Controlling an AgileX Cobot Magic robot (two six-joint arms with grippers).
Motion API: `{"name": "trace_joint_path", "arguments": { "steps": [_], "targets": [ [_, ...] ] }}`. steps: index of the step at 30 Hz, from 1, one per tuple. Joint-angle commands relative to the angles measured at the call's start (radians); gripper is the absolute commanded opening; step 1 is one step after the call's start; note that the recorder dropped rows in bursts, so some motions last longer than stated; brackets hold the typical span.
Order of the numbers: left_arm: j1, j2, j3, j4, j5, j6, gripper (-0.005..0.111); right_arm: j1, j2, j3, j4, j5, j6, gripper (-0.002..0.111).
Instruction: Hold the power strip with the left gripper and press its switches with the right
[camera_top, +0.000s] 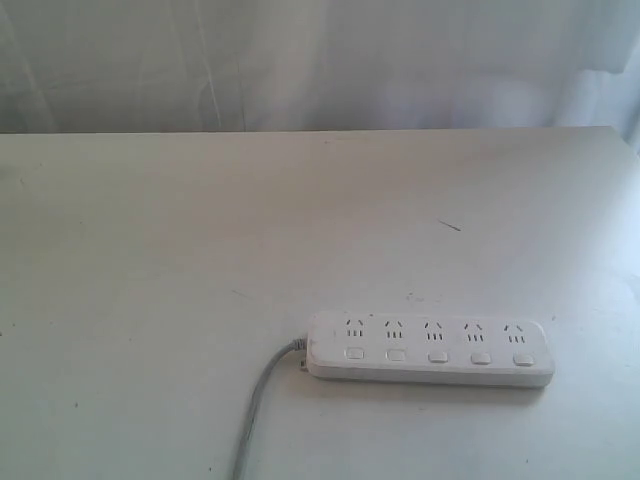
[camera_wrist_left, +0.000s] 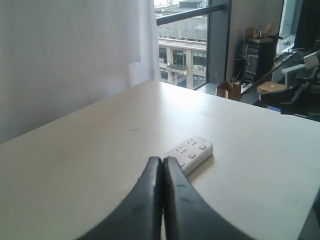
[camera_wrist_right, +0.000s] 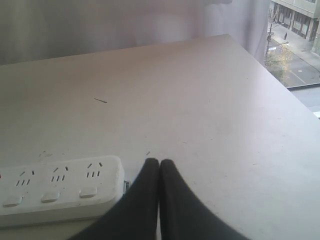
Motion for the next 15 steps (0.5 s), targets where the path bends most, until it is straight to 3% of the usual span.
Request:
{"name": "trace_joint_path", "arguments": {
  "steps": [1,5,15],
  "targets": [
    [-0.006,0.0,-0.003,-0.006,0.023,-0.001,0.0,-0.006,-0.005,0.004,-0.004,0.0,0.001,0.0],
    [-0.006,0.0,-0.003,0.034,-0.047,-0.01,0.0,-0.006,-0.005,0.004,-0.004,0.0,0.001,0.0],
    [-0.006,0.062,-0.005,0.292,-0.162,-0.211,0.0,-0.006,-0.005,0.004,-0.004,0.0,0.001,0.0]
  ]
}}
